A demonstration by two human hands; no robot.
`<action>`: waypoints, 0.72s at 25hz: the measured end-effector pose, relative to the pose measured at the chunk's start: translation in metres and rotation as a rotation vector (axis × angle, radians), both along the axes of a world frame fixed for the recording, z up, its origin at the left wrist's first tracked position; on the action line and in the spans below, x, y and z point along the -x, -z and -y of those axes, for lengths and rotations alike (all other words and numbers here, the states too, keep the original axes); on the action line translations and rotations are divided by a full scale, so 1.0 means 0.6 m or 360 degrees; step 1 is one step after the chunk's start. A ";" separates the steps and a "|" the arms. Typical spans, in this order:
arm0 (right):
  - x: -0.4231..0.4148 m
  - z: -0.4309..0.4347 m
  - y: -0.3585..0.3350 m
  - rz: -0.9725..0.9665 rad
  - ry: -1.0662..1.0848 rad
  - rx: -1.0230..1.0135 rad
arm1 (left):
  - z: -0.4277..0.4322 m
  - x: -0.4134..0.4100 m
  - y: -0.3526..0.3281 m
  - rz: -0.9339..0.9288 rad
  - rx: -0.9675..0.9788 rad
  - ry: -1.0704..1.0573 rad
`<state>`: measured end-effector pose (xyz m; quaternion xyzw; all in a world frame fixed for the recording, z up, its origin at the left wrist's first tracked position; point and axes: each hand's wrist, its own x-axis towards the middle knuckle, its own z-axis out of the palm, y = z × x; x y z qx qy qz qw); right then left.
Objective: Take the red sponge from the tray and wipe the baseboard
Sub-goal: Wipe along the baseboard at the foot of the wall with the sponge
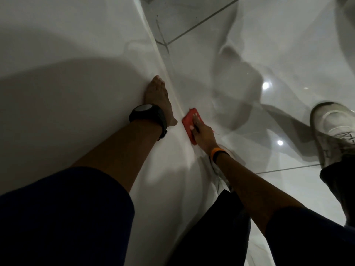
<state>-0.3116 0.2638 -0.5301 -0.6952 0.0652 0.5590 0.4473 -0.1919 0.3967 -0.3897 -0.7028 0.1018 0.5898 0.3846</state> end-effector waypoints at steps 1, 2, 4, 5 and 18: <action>-0.013 -0.012 0.009 0.0045 0.0060 -0.0012 | 0.001 0.002 0.004 -0.0008 0.0001 0.0008; -0.029 -0.028 0.020 0.0086 0.0087 -0.0029 | 0.001 0.004 0.008 -0.0022 -0.0011 0.0023; -0.061 -0.063 0.037 0.0170 0.0103 -0.0098 | -0.002 0.007 0.015 -0.0046 -0.0036 0.0043; -0.065 -0.070 0.039 0.0173 0.0143 -0.0134 | -0.002 0.007 0.017 -0.0050 -0.0028 0.0040; -0.017 -0.064 0.036 0.0328 0.0093 0.0032 | 0.008 0.020 0.021 -0.0066 0.0004 0.0027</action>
